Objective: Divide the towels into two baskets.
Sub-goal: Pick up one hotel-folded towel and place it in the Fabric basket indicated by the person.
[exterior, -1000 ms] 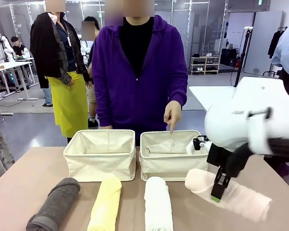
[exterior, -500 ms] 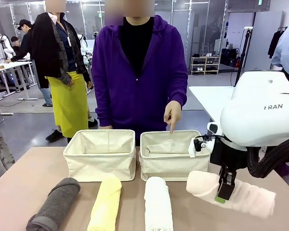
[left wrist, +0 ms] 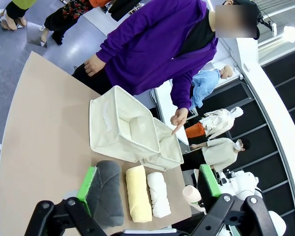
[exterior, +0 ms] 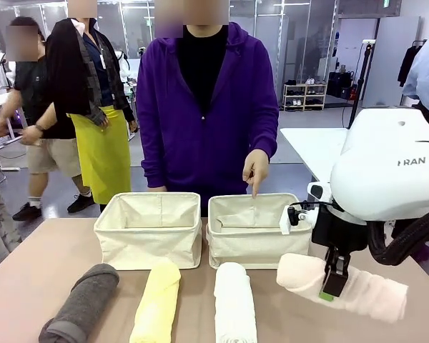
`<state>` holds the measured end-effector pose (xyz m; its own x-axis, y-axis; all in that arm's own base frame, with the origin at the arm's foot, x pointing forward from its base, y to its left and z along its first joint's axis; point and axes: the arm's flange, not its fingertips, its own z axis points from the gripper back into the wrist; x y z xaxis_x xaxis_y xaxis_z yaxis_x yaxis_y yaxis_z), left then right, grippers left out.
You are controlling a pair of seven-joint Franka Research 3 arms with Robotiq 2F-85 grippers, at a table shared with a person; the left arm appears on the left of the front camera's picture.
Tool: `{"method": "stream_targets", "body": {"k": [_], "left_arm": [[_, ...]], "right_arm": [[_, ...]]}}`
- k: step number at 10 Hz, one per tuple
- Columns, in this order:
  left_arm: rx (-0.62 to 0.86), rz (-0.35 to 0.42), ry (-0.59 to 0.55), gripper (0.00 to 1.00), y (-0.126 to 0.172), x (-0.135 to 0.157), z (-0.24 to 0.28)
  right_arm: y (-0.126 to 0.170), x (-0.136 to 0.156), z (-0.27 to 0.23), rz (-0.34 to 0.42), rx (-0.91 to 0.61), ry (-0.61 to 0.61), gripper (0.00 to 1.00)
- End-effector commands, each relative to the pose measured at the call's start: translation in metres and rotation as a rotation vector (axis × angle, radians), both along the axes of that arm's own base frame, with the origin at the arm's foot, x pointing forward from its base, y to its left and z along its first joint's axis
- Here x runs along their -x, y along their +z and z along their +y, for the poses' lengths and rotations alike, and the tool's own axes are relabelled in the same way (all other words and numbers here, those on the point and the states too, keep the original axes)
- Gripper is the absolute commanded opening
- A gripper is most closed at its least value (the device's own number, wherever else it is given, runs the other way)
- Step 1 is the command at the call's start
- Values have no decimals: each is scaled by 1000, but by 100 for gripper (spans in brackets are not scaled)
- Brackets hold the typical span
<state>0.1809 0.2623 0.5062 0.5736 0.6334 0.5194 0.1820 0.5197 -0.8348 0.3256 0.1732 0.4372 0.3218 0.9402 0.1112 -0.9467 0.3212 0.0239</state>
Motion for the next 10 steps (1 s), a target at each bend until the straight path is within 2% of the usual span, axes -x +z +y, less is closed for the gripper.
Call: {"method": "stream_targets", "body": {"k": [1,2,4,7,10], "left_arm": [[-4,-14,-4,100,1,1,1],[-4,-14,-4,100,1,1,1],[-4,-14,-4,100,1,1,1],[-4,-14,-4,100,1,1,1],[-4,-14,-4,100,1,1,1]], "right_arm": [[23,-29,9,-121,-28,254,36],[34,-47,15,-160,-4,317,36],[51,-89,31,-170,37,377,36],[64,-148,68,-226,66,477,36],[54,-209,101,-251,92,481,36]]}}
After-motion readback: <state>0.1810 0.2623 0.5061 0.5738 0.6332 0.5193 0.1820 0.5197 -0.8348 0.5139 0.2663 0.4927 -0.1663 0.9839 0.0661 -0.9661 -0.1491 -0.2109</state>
